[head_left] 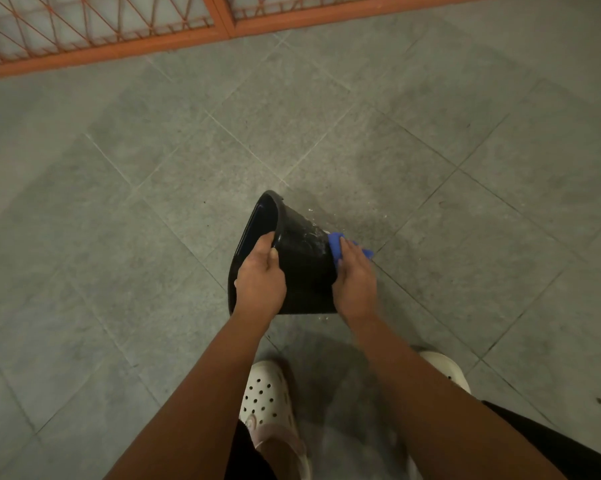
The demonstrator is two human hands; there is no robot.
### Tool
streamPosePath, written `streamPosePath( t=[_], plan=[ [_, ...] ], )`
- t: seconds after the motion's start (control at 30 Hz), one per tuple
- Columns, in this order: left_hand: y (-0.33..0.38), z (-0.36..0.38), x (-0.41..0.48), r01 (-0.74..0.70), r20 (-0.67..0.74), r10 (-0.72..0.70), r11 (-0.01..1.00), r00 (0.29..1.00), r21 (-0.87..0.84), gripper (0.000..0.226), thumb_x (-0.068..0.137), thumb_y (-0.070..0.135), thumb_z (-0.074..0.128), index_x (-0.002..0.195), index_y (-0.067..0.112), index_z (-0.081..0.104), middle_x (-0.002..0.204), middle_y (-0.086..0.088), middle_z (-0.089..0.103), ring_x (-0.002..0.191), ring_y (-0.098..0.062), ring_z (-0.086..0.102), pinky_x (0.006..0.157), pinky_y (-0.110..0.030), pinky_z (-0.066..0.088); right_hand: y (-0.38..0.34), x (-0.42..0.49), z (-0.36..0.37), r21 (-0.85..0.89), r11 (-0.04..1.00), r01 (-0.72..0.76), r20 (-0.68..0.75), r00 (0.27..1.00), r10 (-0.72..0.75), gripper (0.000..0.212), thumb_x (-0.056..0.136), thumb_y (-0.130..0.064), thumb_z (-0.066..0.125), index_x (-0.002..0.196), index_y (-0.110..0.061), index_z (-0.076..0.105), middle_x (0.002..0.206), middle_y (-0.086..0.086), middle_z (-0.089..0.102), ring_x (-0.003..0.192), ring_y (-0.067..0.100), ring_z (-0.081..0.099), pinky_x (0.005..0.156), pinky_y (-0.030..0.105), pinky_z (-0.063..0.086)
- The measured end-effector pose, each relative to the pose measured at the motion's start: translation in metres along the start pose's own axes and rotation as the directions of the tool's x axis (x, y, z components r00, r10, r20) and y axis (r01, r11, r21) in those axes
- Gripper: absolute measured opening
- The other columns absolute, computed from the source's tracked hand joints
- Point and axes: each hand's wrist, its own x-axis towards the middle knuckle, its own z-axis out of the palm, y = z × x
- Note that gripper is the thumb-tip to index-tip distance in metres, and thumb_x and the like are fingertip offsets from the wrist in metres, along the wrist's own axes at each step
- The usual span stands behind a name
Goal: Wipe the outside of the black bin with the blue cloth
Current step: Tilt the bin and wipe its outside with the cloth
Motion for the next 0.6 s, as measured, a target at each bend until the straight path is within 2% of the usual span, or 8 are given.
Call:
streamPosePath(
  t=[0.07,0.13,0.27,0.37,0.43,0.5,0.6],
  plan=[
    [0.001,0.0,-0.001,-0.001,0.022,0.001,1.0,1.0,-0.014,0.036,0.102,0.024,0.032,0.13,0.037,0.049,0.117,0.003,0.058,0.113,-0.018,0.054,0.099,-0.046,0.047,0.009,0.003,-0.003,-0.014,0.992,-0.123,0.014,0.992,0.123,0.047,0.093,0.0,0.041,0.139,-0.005,0.037,0.146,0.013,0.039,0.138,0.025,0.029,0.115,0.03,0.017],
    [0.005,-0.001,-0.001,0.006,0.062,-0.004,0.999,0.998,-0.039,0.037,0.102,0.024,0.032,0.13,0.042,0.048,0.119,0.005,0.057,0.114,-0.017,0.054,0.1,-0.048,0.046,0.006,-0.002,-0.002,-0.014,0.984,-0.179,-0.045,0.983,0.178,0.045,0.092,0.0,0.044,0.137,-0.005,0.041,0.143,0.014,0.044,0.135,0.027,0.034,0.113,0.032,0.02],
    [0.008,-0.004,-0.001,0.002,0.098,0.005,0.997,0.995,-0.074,0.038,0.101,0.024,0.031,0.13,0.043,0.048,0.124,0.004,0.057,0.116,-0.017,0.053,0.102,-0.049,0.045,-0.019,-0.008,0.009,0.06,0.994,-0.087,-0.153,0.984,0.095,0.044,0.087,0.002,0.051,0.13,-0.008,0.051,0.132,0.011,0.054,0.127,0.026,0.043,0.104,0.022,0.023],
    [0.007,-0.005,-0.002,-0.001,0.091,0.009,0.996,0.996,-0.092,0.037,0.101,0.022,0.032,0.127,0.041,0.05,0.123,0.004,0.058,0.115,-0.016,0.053,0.102,-0.048,0.044,-0.021,0.0,0.004,0.079,0.997,0.009,-0.084,0.996,-0.002,0.041,0.091,-0.004,0.05,0.132,-0.011,0.05,0.134,0.008,0.053,0.129,0.023,0.041,0.104,0.019,0.023],
    [0.006,-0.006,-0.003,0.005,0.084,0.003,0.995,0.996,-0.101,0.039,0.102,0.021,0.031,0.127,0.043,0.05,0.123,0.005,0.057,0.114,-0.015,0.053,0.102,-0.047,0.045,-0.007,0.006,-0.003,0.038,0.999,-0.03,-0.009,0.999,0.031,0.04,0.095,-0.01,0.043,0.136,-0.01,0.044,0.139,0.009,0.048,0.132,0.023,0.036,0.11,0.027,0.023],
    [0.006,-0.005,-0.002,0.002,0.086,0.006,0.995,0.996,-0.098,0.04,0.102,0.02,0.031,0.128,0.043,0.05,0.123,0.007,0.057,0.115,-0.015,0.053,0.102,-0.046,0.045,0.006,0.007,-0.008,-0.003,0.991,-0.137,0.033,0.99,0.137,0.041,0.097,-0.012,0.039,0.138,-0.01,0.04,0.141,0.01,0.045,0.133,0.025,0.034,0.111,0.034,0.024],
    [0.005,-0.004,-0.001,0.021,0.085,-0.013,0.996,0.996,-0.089,0.04,0.102,0.022,0.031,0.131,0.043,0.048,0.128,0.006,0.055,0.118,-0.017,0.051,0.103,-0.047,0.044,0.005,-0.003,-0.005,-0.009,0.985,-0.172,-0.045,0.984,0.171,0.037,0.092,-0.009,0.047,0.13,-0.01,0.05,0.127,0.013,0.051,0.118,0.027,0.045,0.101,0.034,0.035]
  ],
)
